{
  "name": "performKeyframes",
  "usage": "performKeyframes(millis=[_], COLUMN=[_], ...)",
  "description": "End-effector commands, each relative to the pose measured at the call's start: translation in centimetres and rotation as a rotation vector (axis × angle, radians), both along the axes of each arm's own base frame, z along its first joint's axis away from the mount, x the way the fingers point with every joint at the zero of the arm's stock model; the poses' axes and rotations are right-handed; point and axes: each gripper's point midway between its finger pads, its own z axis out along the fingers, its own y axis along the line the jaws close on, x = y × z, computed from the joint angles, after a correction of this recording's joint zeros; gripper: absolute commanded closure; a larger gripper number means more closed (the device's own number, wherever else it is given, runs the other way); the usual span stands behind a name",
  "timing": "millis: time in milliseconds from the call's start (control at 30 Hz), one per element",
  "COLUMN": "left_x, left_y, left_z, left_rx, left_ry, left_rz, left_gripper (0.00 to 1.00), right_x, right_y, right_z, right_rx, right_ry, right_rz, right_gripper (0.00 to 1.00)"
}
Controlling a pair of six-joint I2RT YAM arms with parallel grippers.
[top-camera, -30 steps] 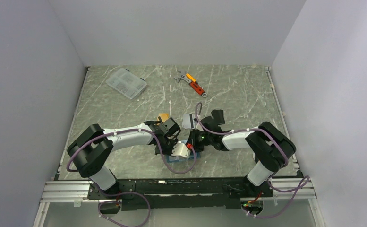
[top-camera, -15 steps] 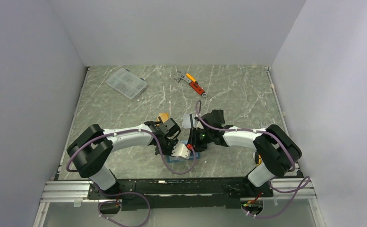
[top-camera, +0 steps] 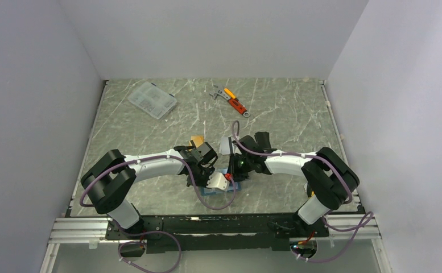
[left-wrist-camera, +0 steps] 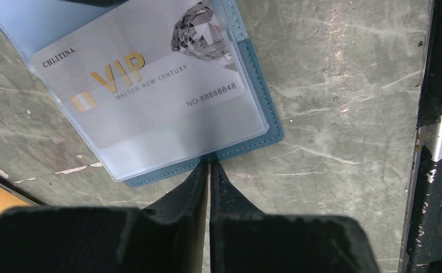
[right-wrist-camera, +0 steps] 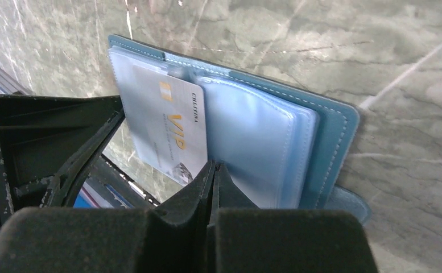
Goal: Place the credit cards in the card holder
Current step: Insert the credit card into the card holder.
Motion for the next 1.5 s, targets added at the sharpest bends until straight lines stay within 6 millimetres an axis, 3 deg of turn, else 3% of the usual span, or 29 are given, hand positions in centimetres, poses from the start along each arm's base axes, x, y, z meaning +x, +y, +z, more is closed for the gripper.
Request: performKeyframes(millis=[0, 500, 833, 1100, 1300, 1467], left_x=[-2.0, -2.0, -2.2, -2.1, -1.9, -1.6], left_y=[0.5, 0.3, 1.0, 0.9, 0.8, 1.0], left_z=[-1.6, -1.4, -1.8, -1.4, -1.6, -1.5], left_rx=[0.026, 0.02, 0.03, 0.018, 0.022, 0.024], left_ry=[0.077, 0.079, 0.068, 0.06, 0.053, 0.046], left_rz=[-0.038, -0.042, -0.041, -0.039, -0.043, -0.041], left_gripper=[0.9, 0.91, 0.91, 0.91, 0.91, 0.91], right_x=[0.6, 0.7, 2.2, 2.6, 1.9, 1.2], right_y=[0.8, 4.1, 1.8, 2.9, 4.8, 3.6], right_z=[-0.2, 0.7, 1.4, -0.1, 1.1, 1.6], right_rx=[-0.029, 0.031, 0.001, 0.001, 0.031, 0.004], right_ry=[-0.025, -0.039, -0.067, -0.035, -0.06, -0.058], right_rz=[-0.002, 0.07, 0.02, 0.031, 0.065, 0.05], right_gripper=[1.0, 1.0, 1.0, 1.0, 1.0, 1.0])
